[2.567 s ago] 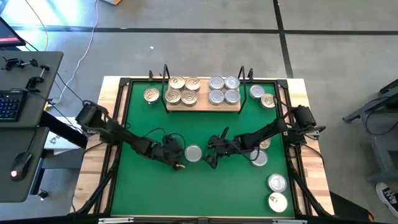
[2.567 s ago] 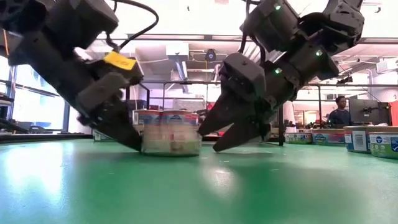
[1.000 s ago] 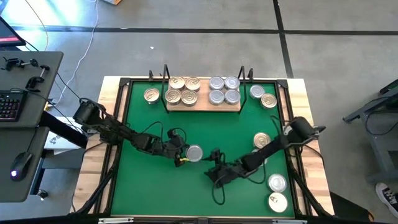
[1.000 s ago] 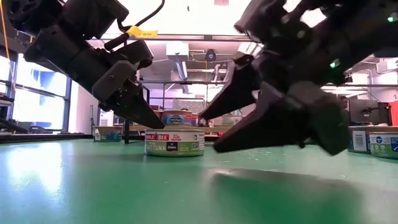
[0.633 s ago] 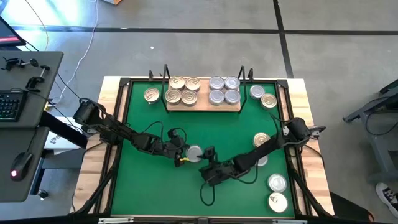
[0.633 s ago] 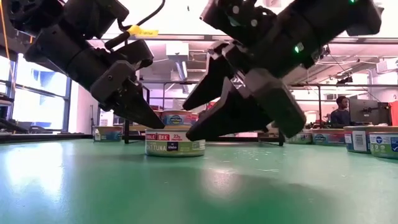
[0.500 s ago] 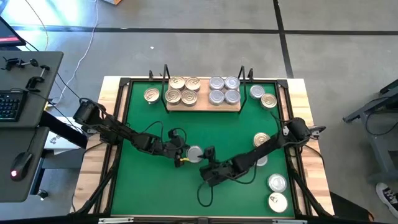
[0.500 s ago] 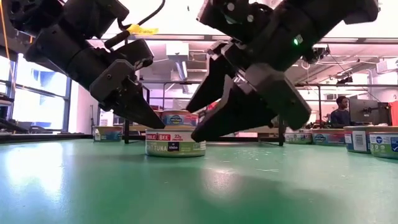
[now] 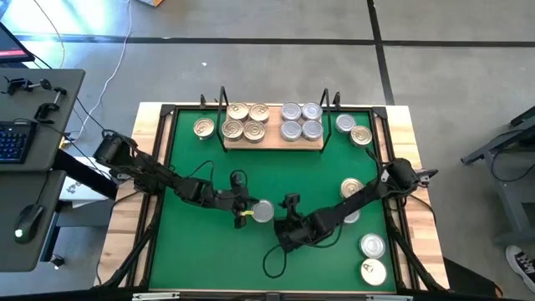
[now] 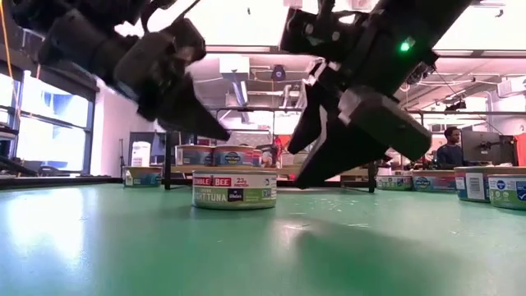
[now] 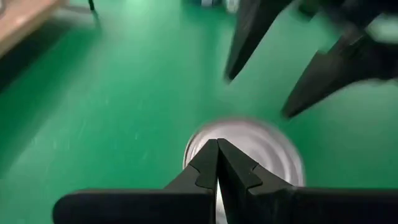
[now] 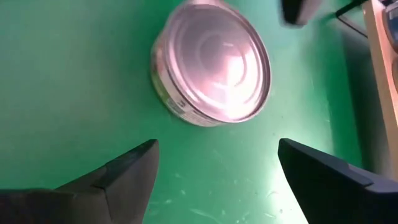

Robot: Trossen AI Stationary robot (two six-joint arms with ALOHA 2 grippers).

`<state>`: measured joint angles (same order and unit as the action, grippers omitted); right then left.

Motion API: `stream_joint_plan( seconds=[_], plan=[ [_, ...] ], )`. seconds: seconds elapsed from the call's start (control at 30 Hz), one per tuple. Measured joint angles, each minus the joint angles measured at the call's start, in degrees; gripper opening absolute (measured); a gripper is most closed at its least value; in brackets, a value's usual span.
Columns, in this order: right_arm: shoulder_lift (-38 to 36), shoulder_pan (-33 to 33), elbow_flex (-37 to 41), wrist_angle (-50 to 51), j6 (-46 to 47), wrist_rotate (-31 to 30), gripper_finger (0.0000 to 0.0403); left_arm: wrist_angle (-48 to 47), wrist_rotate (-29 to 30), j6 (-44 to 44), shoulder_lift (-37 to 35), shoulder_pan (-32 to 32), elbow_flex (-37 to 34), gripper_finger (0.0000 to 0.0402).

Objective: Stack canned seafood by type on shelf
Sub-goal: Put the green white tuna can on the shelf

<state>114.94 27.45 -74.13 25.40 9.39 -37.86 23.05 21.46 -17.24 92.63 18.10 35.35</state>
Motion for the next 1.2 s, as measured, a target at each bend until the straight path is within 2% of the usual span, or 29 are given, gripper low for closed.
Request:
stream_joint_plan(
  seconds=[0.17,0.37,0.63,0.77,0.9,1.1,1.2],
  plan=[
    [0.0,0.9,0.0,-0.3,0.9,-2.3,0.0323,0.9,0.2,-0.2,3.9,-1.7,0.0,0.0000],
    [0.0,0.9,0.0,-1.3,-0.4,-2.2,0.0323,3.2,0.6,-0.6,7.6,-4.0,0.2,0.0000],
    [0.5,0.0,0.0,-12.5,-9.7,5.2,0.0323,4.0,-3.2,0.4,11.1,-6.2,0.0,0.0000],
    [0.7,-1.1,0.0,-14.1,-11.2,1.3,0.0323,5.1,-3.7,0.8,11.9,-6.1,0.0,0.0000],
    [-0.8,-1.6,0.0,-10.1,-10.9,-1.4,0.0323,4.9,-3.3,1.0,11.7,-5.4,0.0,0.0000],
    [-5.2,-3.9,0.1,9.2,2.3,-1.9,0.0314,4.8,-3.1,1.0,10.4,-4.4,0.0,0.0000],
    [-6.3,-6.3,3.0,9.1,2.1,-1.5,0.0304,4.8,-2.2,0.6,9.7,-4.4,0.0,0.0000]
  ],
)
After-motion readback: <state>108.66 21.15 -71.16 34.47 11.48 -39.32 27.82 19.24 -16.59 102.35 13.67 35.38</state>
